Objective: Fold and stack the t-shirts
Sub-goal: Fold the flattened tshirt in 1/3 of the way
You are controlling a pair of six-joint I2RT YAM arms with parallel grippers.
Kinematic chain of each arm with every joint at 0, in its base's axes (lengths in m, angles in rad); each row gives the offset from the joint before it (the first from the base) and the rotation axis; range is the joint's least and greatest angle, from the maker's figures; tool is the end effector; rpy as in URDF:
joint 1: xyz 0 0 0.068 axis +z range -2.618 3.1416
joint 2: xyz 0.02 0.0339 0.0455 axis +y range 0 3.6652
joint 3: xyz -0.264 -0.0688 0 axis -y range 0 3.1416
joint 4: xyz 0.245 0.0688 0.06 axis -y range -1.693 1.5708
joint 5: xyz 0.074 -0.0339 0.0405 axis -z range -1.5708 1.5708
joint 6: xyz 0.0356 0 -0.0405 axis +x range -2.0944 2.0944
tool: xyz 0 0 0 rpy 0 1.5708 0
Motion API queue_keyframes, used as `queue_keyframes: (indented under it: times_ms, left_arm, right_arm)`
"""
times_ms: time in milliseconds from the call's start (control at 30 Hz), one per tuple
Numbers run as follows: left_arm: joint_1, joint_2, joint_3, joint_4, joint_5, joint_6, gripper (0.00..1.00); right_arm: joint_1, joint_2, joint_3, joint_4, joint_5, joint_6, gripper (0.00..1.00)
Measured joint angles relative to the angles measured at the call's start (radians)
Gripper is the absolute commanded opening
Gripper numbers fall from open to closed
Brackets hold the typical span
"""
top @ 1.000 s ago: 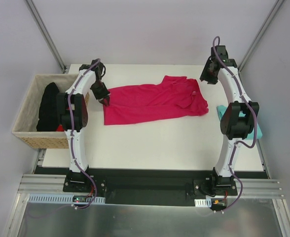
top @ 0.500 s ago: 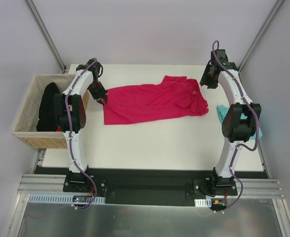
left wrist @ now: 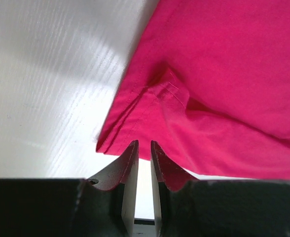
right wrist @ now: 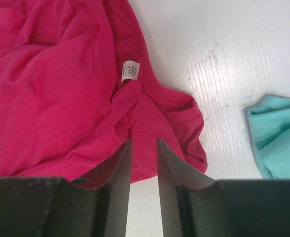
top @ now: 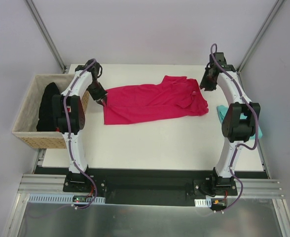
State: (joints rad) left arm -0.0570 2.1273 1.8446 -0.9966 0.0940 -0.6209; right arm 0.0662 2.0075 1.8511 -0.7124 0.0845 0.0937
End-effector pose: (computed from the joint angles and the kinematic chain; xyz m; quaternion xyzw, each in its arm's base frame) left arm 0.4420 -0.0286 0.2221 -0.2684 0.9512 -0.0921 0.1214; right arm 0.4529 0.0270 0.2902 0.0274 0.9379 -0.0121 0.3456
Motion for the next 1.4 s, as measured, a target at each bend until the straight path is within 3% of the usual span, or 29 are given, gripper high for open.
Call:
queue_keyframes:
  times_ms: [100,233,667,1133,1233,1333,1400]
  left_arm:
    - [0.000,-0.023,0.000,0.005,0.015,0.000,0.15]
    - [0.000,-0.060,0.000,0.010,0.036,0.000,0.15]
    - [0.000,-0.101,-0.008,0.012,0.059,0.001,0.15]
    - [0.000,-0.103,-0.003,0.001,0.059,0.003,0.15]
    - [0.000,-0.103,0.007,-0.009,0.060,0.004,0.15]
    - [0.000,-0.103,0.018,-0.016,0.059,0.007,0.15]
    - [0.000,-0.103,0.025,-0.021,0.059,0.008,0.15]
  right_arm:
    - [0.004,0.000,-0.039,0.006,-0.010,0.006,0.09]
    - [0.014,0.000,-0.084,0.013,-0.026,0.020,0.05]
    - [0.077,0.049,-0.102,0.034,-0.048,0.039,0.20]
    - [0.077,0.079,-0.153,0.051,-0.047,0.055,0.27]
    - [0.077,0.108,-0.153,0.053,-0.048,0.055,0.23]
    - [0.077,0.140,-0.150,0.052,-0.048,0.056,0.01]
    - [0.077,0.161,-0.139,0.050,-0.048,0.057,0.01]
